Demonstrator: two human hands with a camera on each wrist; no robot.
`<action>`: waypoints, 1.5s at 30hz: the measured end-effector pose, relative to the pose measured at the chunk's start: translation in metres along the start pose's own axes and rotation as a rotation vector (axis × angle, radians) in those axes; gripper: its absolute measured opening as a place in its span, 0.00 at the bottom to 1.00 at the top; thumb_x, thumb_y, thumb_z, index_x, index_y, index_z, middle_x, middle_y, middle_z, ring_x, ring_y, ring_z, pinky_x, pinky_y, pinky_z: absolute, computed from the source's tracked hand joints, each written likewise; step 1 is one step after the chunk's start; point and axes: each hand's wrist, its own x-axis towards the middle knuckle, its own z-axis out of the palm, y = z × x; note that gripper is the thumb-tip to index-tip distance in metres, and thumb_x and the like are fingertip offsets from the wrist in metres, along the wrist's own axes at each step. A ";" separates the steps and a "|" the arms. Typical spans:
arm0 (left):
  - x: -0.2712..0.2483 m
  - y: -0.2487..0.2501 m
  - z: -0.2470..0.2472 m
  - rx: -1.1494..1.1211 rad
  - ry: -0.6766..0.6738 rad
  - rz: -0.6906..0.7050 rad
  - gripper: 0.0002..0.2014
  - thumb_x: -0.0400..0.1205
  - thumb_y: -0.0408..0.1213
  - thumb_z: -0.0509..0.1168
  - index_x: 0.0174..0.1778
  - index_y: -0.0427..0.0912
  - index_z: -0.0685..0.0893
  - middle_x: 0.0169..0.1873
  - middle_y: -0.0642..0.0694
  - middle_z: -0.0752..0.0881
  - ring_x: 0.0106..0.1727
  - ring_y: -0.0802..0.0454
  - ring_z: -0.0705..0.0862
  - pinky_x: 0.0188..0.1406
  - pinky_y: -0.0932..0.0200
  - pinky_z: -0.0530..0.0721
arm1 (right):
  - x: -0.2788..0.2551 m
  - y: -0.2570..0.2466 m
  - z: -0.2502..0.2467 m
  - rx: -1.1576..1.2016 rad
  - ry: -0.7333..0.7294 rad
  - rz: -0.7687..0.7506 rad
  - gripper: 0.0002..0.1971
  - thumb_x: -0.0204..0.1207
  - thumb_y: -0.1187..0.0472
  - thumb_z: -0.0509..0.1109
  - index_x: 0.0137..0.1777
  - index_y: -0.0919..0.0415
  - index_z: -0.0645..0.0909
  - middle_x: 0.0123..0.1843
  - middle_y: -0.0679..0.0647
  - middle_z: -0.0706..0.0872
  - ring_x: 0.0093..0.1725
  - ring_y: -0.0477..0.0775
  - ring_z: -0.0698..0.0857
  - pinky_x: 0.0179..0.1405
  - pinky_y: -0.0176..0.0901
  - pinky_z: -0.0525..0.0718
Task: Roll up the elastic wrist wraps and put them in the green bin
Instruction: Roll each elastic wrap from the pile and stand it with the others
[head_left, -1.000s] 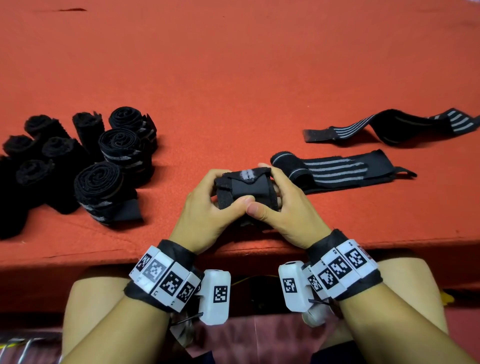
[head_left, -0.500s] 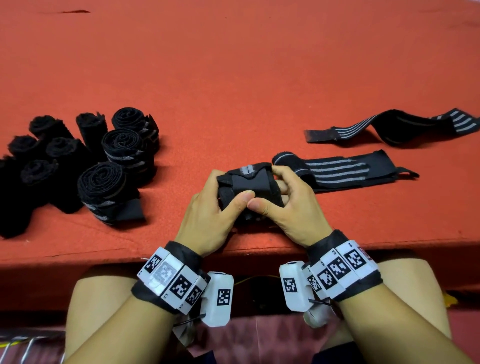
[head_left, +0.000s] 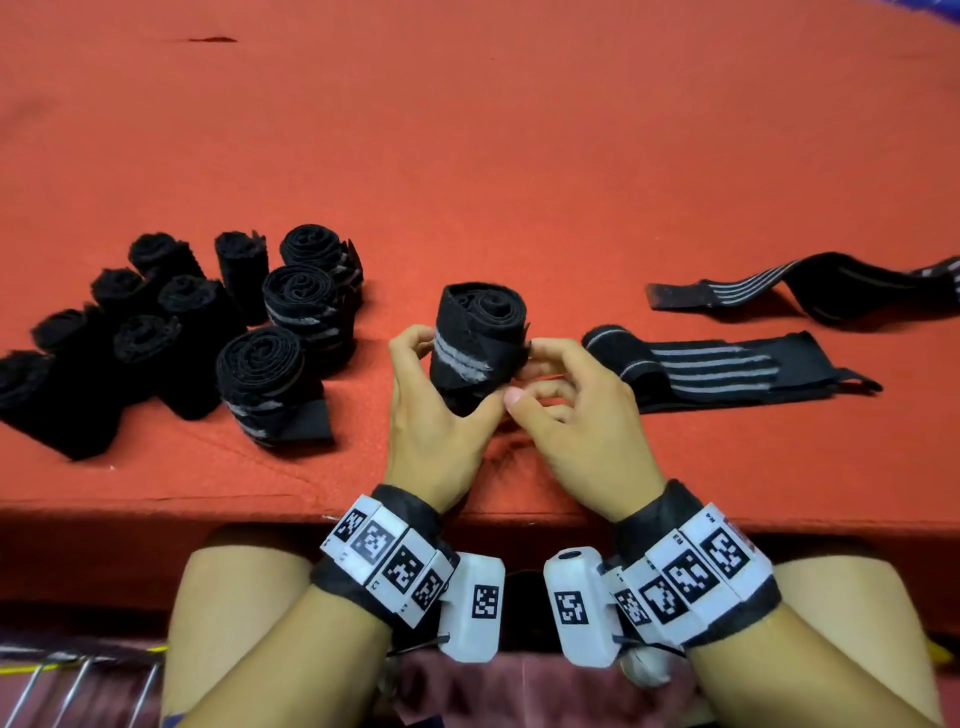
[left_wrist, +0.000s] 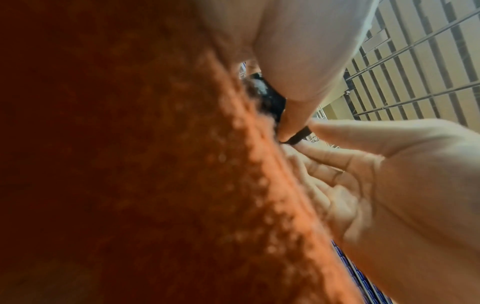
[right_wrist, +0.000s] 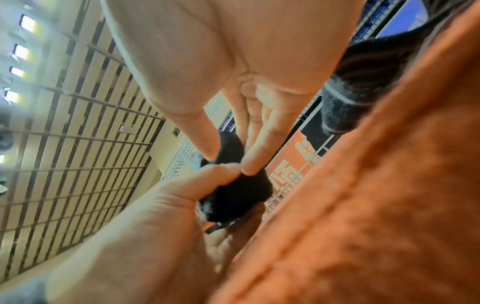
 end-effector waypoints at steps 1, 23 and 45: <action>0.001 -0.001 0.000 0.003 0.001 -0.001 0.35 0.68 0.47 0.78 0.66 0.55 0.66 0.63 0.58 0.78 0.65 0.58 0.81 0.66 0.56 0.79 | 0.000 -0.002 0.003 0.017 -0.014 -0.004 0.18 0.78 0.68 0.75 0.66 0.56 0.83 0.53 0.48 0.89 0.46 0.42 0.89 0.43 0.33 0.87; 0.003 -0.009 0.000 -0.066 0.066 -0.057 0.30 0.69 0.57 0.80 0.61 0.65 0.70 0.61 0.60 0.80 0.62 0.48 0.86 0.62 0.38 0.85 | 0.016 -0.006 0.017 -0.068 0.181 0.000 0.08 0.82 0.63 0.71 0.58 0.55 0.88 0.59 0.49 0.89 0.50 0.31 0.86 0.49 0.24 0.83; 0.001 0.009 -0.001 -0.221 -0.046 -0.067 0.29 0.74 0.43 0.80 0.70 0.52 0.79 0.61 0.53 0.88 0.60 0.53 0.89 0.64 0.46 0.87 | 0.019 -0.013 0.001 -0.095 -0.074 0.001 0.29 0.69 0.35 0.75 0.70 0.40 0.79 0.67 0.41 0.75 0.70 0.44 0.76 0.74 0.51 0.78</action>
